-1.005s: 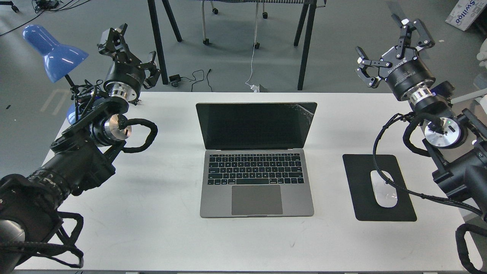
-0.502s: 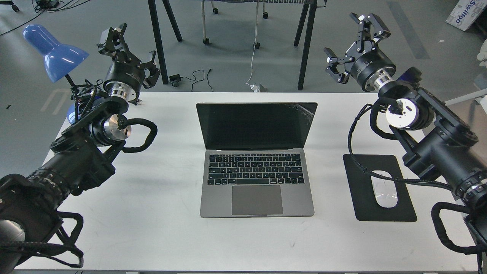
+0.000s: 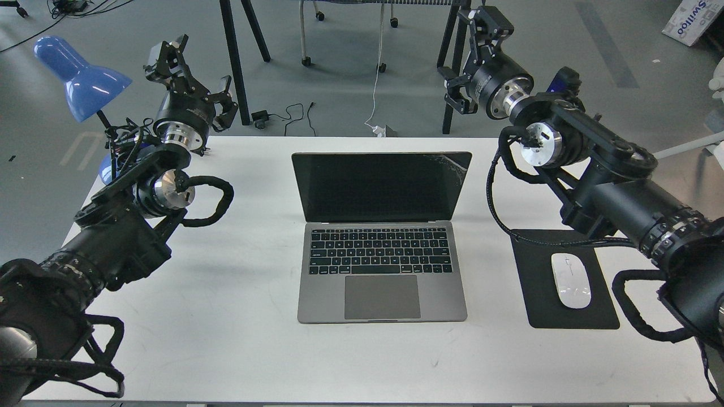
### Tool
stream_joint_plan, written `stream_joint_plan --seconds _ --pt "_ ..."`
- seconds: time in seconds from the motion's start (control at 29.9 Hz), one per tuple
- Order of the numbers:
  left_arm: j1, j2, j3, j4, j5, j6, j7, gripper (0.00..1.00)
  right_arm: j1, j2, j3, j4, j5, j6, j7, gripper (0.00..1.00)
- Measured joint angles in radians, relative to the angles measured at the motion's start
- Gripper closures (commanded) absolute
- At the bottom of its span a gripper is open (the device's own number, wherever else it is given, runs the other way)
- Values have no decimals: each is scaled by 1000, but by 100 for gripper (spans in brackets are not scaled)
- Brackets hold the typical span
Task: Close notebook with right arm
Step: 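Swing the right arm inward and forward toward the laptop screen, then lower the right gripper onto the top edge of the laptop screen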
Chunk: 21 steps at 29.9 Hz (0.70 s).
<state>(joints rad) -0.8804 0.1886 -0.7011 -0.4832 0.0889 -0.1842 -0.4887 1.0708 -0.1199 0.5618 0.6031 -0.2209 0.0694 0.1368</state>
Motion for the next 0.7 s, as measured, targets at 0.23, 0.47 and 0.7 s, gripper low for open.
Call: stream_joint_plan --seconds 0.23,0.47,0.7 --pt "0 0 0 0 0 0 0 0 14 18 -69 -1 -6 -65 -6 0" --pt "0 0 0 0 0 0 0 0 20 23 -141 -2 -7 -81 -18 0" --pt "0 0 0 0 0 0 0 0 23 19 -223 -1 -8 -82 -20 0"
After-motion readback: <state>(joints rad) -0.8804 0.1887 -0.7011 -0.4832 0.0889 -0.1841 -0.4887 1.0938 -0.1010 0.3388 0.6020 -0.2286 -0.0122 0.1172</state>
